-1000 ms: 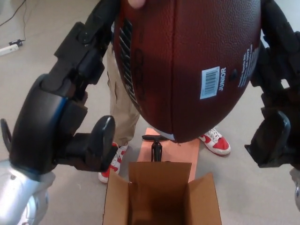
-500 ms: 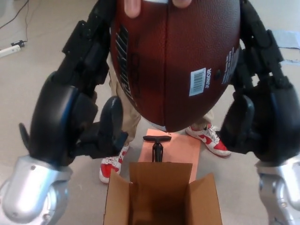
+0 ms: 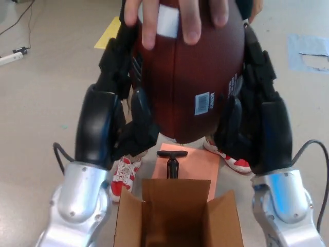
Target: Use both hands to pick up a football from a person and place it into a container beneath
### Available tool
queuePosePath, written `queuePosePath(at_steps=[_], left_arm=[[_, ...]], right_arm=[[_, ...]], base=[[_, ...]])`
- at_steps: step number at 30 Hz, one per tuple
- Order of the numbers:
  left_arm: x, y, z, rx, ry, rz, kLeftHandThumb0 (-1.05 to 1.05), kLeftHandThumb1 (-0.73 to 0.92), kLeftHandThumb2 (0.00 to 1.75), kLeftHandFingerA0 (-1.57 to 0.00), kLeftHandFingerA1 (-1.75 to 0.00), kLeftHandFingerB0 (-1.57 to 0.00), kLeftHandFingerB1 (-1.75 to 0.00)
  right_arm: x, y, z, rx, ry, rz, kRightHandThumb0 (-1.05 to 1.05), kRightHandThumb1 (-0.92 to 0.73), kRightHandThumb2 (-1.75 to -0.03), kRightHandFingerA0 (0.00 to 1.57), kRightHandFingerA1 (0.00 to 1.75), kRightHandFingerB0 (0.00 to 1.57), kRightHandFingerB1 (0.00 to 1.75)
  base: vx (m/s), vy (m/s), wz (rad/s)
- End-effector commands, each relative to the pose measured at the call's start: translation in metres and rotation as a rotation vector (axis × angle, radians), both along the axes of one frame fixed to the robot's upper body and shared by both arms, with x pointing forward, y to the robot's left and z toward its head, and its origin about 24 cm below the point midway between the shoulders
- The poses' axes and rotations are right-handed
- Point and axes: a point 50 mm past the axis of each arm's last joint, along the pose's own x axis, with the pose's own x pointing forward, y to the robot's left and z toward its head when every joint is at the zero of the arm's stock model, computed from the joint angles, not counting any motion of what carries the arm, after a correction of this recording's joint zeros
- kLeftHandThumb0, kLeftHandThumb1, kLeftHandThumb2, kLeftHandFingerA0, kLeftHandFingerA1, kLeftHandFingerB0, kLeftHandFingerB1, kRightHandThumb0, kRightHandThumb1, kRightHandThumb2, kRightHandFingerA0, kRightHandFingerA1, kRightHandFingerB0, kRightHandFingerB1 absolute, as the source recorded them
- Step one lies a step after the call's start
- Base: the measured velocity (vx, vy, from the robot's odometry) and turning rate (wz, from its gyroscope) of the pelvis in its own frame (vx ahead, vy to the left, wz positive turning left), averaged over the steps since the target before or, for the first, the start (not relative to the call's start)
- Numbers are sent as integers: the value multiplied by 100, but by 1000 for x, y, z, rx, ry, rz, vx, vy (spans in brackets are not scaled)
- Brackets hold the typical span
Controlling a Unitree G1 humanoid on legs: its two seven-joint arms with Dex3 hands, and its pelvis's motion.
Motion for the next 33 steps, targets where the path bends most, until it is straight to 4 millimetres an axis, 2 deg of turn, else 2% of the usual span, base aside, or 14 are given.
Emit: queuePosePath(at_steps=[1,7,8,9,10,12,13,17,19,24,26,30,31,33], left_arm=[[18,-25,-18,1,125,-121,-95,92,119,0,-11,0,-8],[30,-23,-24,-14,159,-122,-95,91,117,0,-11,0,-9],[32,-23,-27,-16,169,-120,-94,91,116,0,-12,0,-10],[35,-23,-29,-18,182,-118,-94,91,116,0,-12,0,-10],[37,-22,-32,-18,192,-118,-93,91,115,0,-10,0,-6],[43,-19,-40,-13,226,-109,-87,88,115,0,-13,0,-12],[46,-18,-45,-21,255,-107,-74,92,77,0,0,0,-1],[51,-15,-53,-38,297,-116,-72,92,80,0,-1,0,0],[57,-13,-62,-52,341,-120,-80,83,100,0,-3,0,-5],[65,-10,-71,-75,383,-123,-68,92,79,0,-4,0,-8],[69,-11,-72,-60,397,-114,-78,83,116,0,-18,0,-19],[75,-13,-72,-44,408,-108,-77,76,96,0,-9,0,-14],[76,-13,-72,-44,409,-108,-77,81,115,0,-19,0,-20],[80,-14,-71,-58,404,-112,-79,82,114,0,-17,0,-18]], right_arm=[[17,25,-15,-112,155,66,-91,-83,-117,0,9,0,8],[28,23,-20,-93,194,57,-95,-85,-117,0,7,0,4],[30,22,-21,-87,205,56,-85,-92,-73,0,10,0,15],[31,22,-23,-79,218,55,-85,-92,-73,0,10,0,15],[33,22,-26,-73,237,51,-95,-87,-118,0,5,0,5],[38,21,-33,-70,284,46,-94,-88,-118,0,6,0,6],[40,21,-36,-70,301,40,-92,-87,-117,0,8,0,8],[44,20,-41,-67,348,33,-88,-85,-117,0,9,0,10],[48,19,-47,-57,391,19,-84,-81,-103,0,5,0,10],[55,17,-52,-59,432,-2,-84,-82,-104,0,5,0,9],[58,15,-52,-51,437,-7,-75,-92,-79,0,3,0,9],[63,12,-53,-46,438,-20,-85,-85,-104,0,1,0,5],[64,11,-52,-43,438,-21,-80,-81,-98,0,2,0,6],[67,10,-49,-27,440,-17,-83,-85,-103,0,1,0,4]], base=[[0,0,0],[0,0,0],[0,0,0],[0,0,0],[0,0,0],[0,0,0],[0,0,0],[0,0,0],[0,0,0],[0,0,0],[0,0,0],[0,0,0],[0,0,0],[0,0,0]])
